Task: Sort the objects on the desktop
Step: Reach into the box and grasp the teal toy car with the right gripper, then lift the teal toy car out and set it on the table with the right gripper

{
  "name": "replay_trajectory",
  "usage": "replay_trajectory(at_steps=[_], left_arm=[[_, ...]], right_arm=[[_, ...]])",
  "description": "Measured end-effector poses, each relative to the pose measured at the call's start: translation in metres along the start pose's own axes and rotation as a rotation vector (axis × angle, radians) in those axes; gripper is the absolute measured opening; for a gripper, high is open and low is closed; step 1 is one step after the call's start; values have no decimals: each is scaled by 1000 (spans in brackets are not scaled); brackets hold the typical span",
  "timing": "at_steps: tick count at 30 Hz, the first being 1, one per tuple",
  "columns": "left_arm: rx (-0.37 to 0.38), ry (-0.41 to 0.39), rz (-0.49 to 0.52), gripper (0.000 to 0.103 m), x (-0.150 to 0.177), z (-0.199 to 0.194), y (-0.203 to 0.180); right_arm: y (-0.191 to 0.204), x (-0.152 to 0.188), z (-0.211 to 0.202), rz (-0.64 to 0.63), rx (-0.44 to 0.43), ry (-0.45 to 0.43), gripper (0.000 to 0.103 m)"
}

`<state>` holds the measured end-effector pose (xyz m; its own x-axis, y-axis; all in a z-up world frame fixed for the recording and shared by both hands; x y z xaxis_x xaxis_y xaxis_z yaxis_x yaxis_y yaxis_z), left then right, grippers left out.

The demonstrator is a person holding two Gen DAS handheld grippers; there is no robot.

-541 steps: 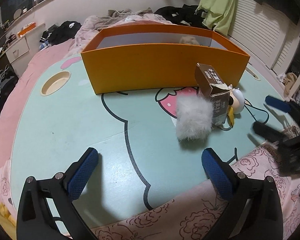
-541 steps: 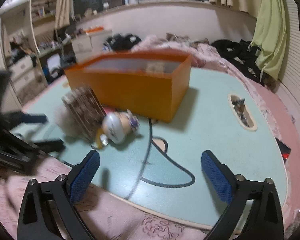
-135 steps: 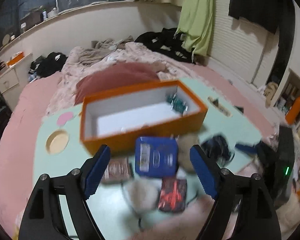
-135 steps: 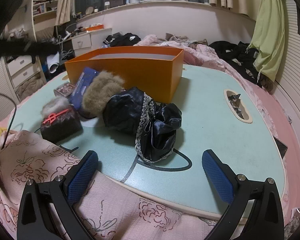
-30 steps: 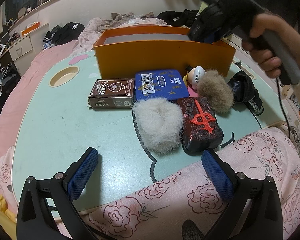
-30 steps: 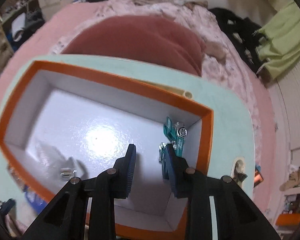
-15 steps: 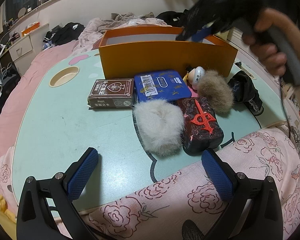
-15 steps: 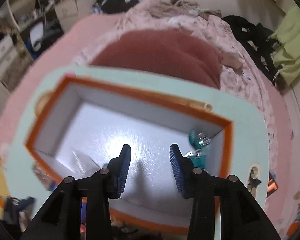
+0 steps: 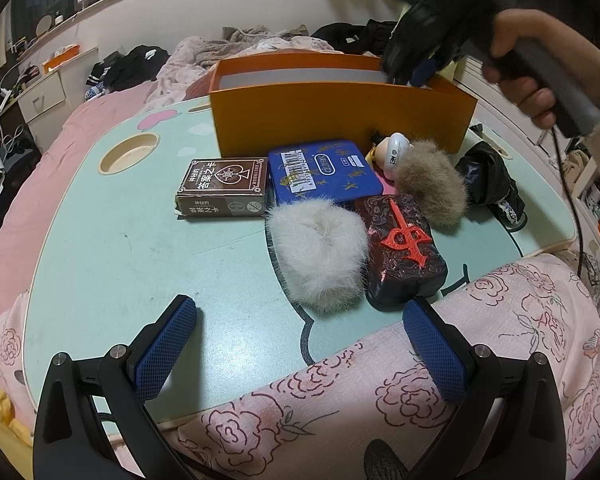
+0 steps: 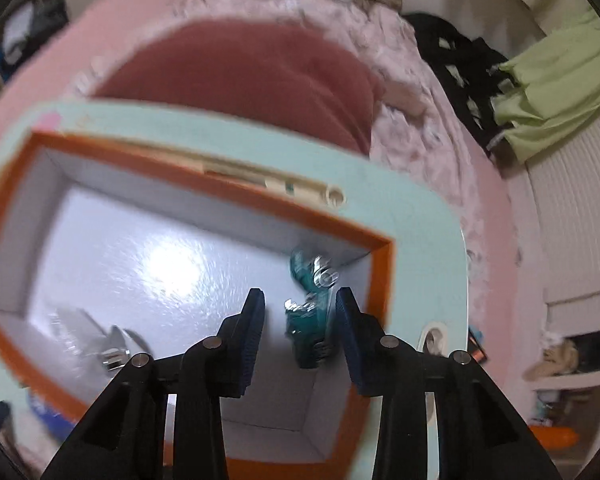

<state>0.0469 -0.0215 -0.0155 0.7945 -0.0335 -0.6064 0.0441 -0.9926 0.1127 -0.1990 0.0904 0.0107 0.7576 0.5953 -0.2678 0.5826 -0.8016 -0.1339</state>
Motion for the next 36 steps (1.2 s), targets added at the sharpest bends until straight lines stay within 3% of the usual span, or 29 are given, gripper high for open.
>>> replay_trajectory(at_steps=[2,4,6,8,9,10,12,13,16,19,21,24,25,30,36], left_arm=[[-2,-1,1,103,0,0,0],[-3,-1,-1,103,-2,1,-2],[-3,-1,-2,103,-2,1,-2],[-3,-1,-2,103,-2,1,-2],[-4,-2,-3,103,-2,1,-3],[-4,-2,-3,103,-2,1,-3],[-4,-2,-4,103,-2,1,-3],[-4,-2,-4,103,-2,1,-4],[-4,-2,-5,103,-2,1,-4],[-5,-2,-6,103,-2,1,-4],[-5,-3,-6,103,-2,1,-4],[-4,-3,-6,103,-2,1,-5],[-3,-4,-8,103,-3,1,-5],[-4,-6,-9,103,-3,3,-7],[-7,-6,-17,103,-3,3,-7]], right_arm=[[10,1,9,-47,104,11,40],[16,1,10,-65,127,10,40],[21,1,2,-74,58,-5,39],[19,0,-9,-43,-103,-30,24],[15,-1,-15,-12,-213,-35,23],[12,-1,-20,5,-268,-48,24],[2,-2,-34,17,-253,-104,45],[1,-2,-39,21,-229,-124,61],[3,-1,-44,10,-270,-120,63],[14,-2,-31,-26,-197,-72,62],[22,-3,-7,-37,-149,-12,59],[38,-2,10,-97,-72,-2,37],[41,0,10,-92,-95,-6,23],[32,6,0,2,-249,-93,23],[5,24,-56,72,-386,-356,23]])
Point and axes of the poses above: each gripper's, at about its wrist camera, not at the fingertips, and z roughly the way its jaws point, y to its left, x to its underside, the point moved 3 cm from there along z, roughly the way its jaws point, and after that the axes turned 12 degrees about -x, right-handed, at the moved point
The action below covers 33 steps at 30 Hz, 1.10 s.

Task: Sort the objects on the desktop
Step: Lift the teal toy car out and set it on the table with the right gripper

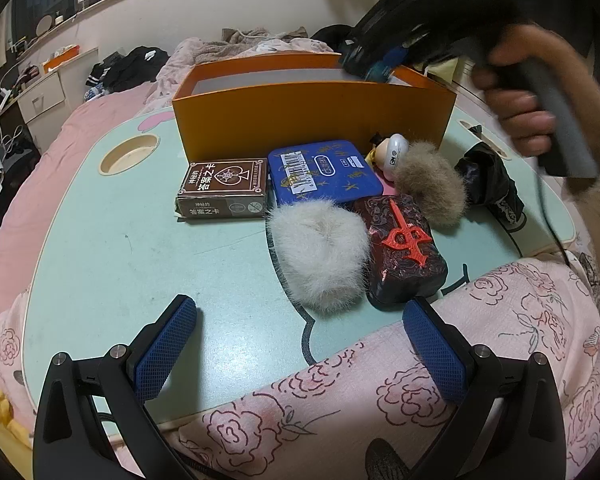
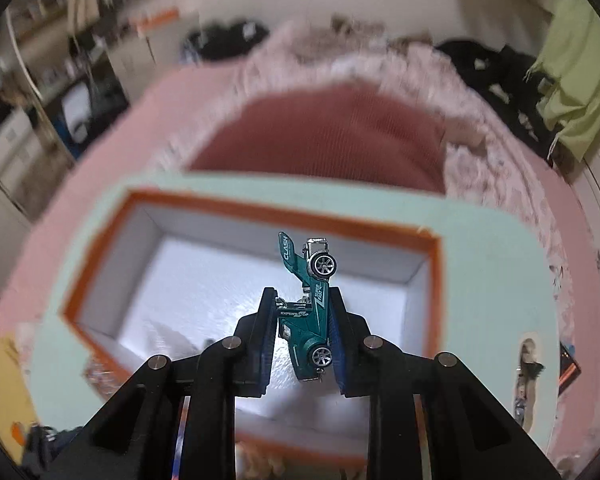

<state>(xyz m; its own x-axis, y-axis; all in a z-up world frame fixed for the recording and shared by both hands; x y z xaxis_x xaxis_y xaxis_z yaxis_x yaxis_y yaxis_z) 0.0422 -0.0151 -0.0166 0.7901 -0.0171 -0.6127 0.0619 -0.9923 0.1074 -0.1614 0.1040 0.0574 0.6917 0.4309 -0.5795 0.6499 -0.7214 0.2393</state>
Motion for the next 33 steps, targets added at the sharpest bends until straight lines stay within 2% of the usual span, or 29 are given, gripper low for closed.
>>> replay_trajectory(at_steps=[5,8,10,12,14,17,19,22,24,25,26,28,33], left_arm=[[-1,0,-1,103,0,0,0],[-1,0,-2,103,0,0,0],[-1,0,-2,103,0,0,-1],[-1,0,-3,103,0,0,0],[-2,0,-3,103,0,0,0],[-2,0,-3,103,0,0,0],[-1,-1,-5,103,0,0,0],[-2,-1,-4,103,0,0,-1],[-2,-1,-5,103,1,0,0],[-2,-1,-5,103,0,0,-1],[-3,-1,-5,103,1,0,0],[-2,-1,-6,103,0,0,0],[-3,-1,-7,103,1,0,0]], right_arm=[[1,18,-75,6,-89,-151,23],[-15,45,-96,35,-109,-159,23],[-31,70,-101,66,-80,-138,23],[-50,94,-96,115,-36,-117,23],[-64,112,-84,161,-33,-86,23],[-65,126,-54,208,-90,-33,23],[-50,124,-48,185,-133,-41,23],[-28,116,-41,150,-253,-40,23],[-20,112,-36,140,-292,-57,24],[-20,110,-34,146,-304,-79,27],[-23,110,-34,165,-311,-100,43],[-35,115,-36,209,-310,-136,63],[-48,142,-64,209,-254,-223,65]])
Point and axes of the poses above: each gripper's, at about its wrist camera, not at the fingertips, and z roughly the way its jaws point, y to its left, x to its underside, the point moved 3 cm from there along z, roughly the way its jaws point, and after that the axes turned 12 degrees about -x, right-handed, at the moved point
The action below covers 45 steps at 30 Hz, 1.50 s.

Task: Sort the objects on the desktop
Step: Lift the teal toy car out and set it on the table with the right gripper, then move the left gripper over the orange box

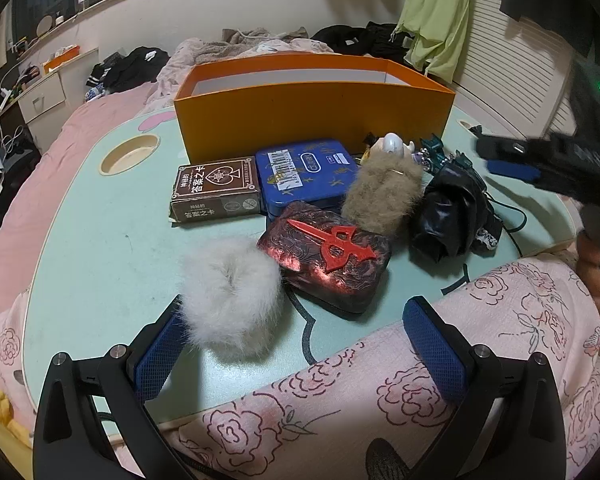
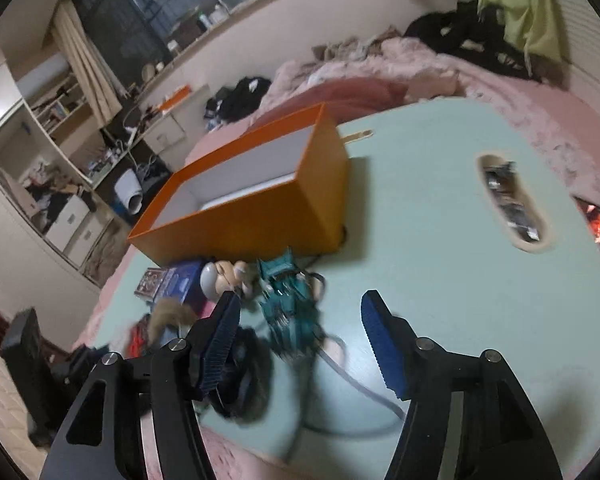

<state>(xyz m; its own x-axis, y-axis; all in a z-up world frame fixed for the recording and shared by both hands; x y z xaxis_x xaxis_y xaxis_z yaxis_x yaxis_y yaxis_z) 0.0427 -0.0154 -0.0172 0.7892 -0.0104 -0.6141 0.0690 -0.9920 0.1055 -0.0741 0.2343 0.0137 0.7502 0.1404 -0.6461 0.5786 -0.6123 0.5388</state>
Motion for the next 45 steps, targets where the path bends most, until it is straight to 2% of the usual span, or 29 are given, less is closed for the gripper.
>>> replay_trajectory(at_steps=[2,5,7,10,13,22,40,42,45], left_arm=[[0,0,0,103,0,0,0],[0,0,-1,103,0,0,0],[-1,0,-1,103,0,0,-1],[-2,1,-2,103,0,0,0],[0,-1,-5,103,0,-2,-1],[-4,1,-8,103,0,-3,-1],[-16,1,-32,103,0,1,2],[-23,-16,-59,103,0,-5,8],[-27,-83,-85,103,-7,-24,19]], right_arm=[[-1,13,-13,-34,11,-15,83],[2,34,-23,-95,64,-13,94],[10,48,-22,-204,138,-17,103],[24,63,-6,-370,290,41,103],[22,64,-5,-368,256,33,103],[15,65,-4,-349,276,68,103],[16,66,-5,-366,263,21,103],[16,66,-5,-366,262,21,103],[16,65,-5,-366,261,20,103]])
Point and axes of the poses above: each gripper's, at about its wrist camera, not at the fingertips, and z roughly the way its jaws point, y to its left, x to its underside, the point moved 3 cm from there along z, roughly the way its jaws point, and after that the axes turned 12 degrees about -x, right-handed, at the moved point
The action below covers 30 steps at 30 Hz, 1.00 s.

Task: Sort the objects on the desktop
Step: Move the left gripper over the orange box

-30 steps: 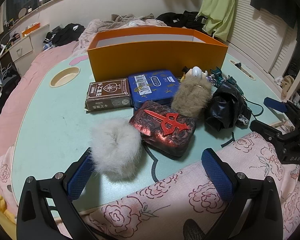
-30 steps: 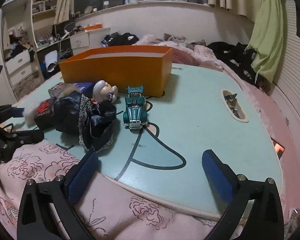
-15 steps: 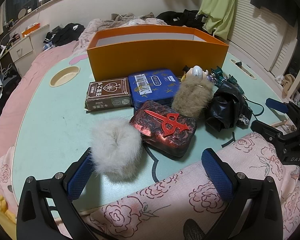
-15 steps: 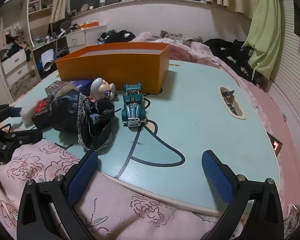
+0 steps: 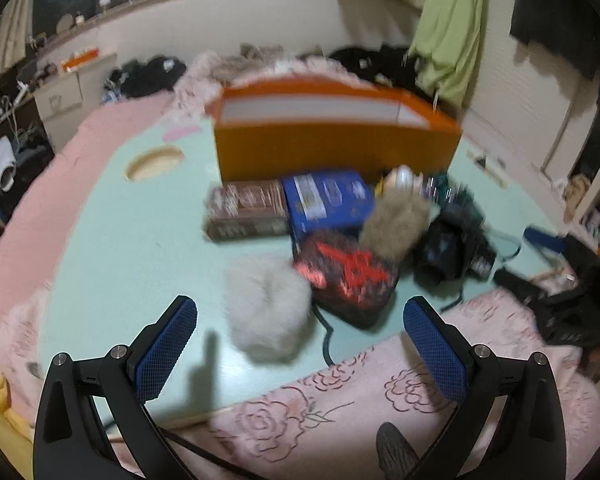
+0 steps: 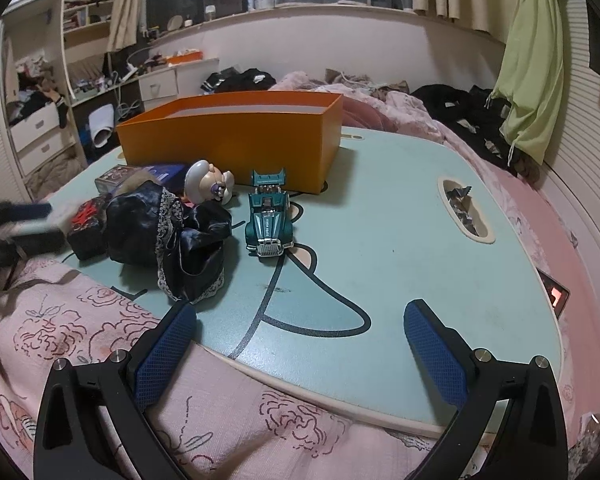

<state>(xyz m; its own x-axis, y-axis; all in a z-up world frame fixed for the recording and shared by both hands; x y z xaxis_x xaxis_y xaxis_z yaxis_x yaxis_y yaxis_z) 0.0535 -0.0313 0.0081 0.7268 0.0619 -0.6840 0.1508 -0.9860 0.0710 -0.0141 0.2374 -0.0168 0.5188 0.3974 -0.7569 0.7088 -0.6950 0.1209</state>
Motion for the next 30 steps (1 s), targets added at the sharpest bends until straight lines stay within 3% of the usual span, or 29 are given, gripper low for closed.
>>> replay_trajectory(at_steps=[6,14,20,30], left_arm=[[4,-40,-35,103,-53,-20,9],[-31,27,-36,103,-126,27,-24],[-101,88,-5,103,-131,65,-42],[-94,148,20,103,-125,82,-52]], right_arm=[[0,0,0,0,0,-1,103],[0,0,0,0,1,-1,103],[0,0,0,1,1,-1,103],[0,1,0,1,1,-2,103]])
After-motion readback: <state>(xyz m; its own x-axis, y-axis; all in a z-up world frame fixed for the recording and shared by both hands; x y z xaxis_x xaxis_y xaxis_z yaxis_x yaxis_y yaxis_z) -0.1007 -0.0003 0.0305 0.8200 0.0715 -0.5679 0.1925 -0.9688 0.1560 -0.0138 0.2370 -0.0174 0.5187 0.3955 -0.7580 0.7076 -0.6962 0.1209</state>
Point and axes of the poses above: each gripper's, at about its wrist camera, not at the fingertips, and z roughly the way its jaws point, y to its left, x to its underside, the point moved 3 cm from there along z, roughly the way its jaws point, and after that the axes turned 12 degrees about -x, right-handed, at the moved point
